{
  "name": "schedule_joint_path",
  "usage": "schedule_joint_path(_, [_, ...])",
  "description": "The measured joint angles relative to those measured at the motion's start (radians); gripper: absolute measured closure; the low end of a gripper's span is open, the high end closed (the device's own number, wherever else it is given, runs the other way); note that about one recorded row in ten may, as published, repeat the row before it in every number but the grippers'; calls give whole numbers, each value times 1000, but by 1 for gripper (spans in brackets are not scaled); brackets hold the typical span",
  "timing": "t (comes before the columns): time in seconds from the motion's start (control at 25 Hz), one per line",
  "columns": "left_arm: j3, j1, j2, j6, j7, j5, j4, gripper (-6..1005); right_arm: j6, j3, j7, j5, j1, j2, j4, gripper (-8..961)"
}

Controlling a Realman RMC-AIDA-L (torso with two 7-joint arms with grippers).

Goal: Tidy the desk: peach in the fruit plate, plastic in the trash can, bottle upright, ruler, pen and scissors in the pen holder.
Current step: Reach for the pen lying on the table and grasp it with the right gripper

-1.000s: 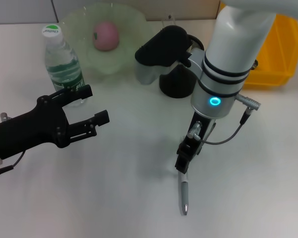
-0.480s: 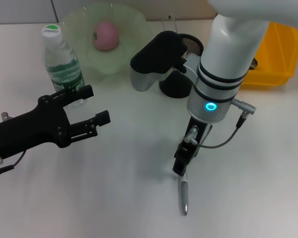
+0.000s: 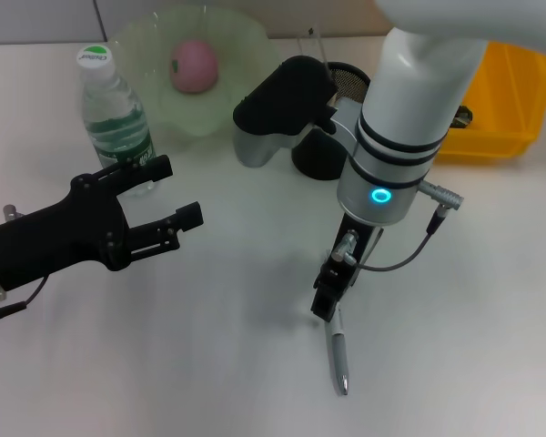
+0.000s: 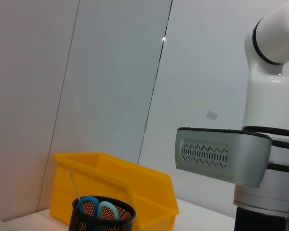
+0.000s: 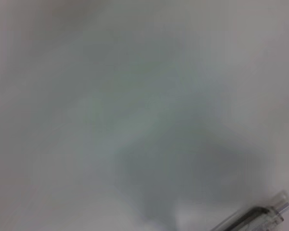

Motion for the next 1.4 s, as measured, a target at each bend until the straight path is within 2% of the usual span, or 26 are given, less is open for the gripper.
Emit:
schedule_joint_path(0.68, [-1, 4, 0, 0, 5, 0, 0, 170, 24, -87, -1, 36, 4, 0, -9, 356])
schedule_joint_path(1.4, [1, 6, 0, 1, 3, 0, 0, 170, 23, -90, 0, 35, 6, 0, -10, 358])
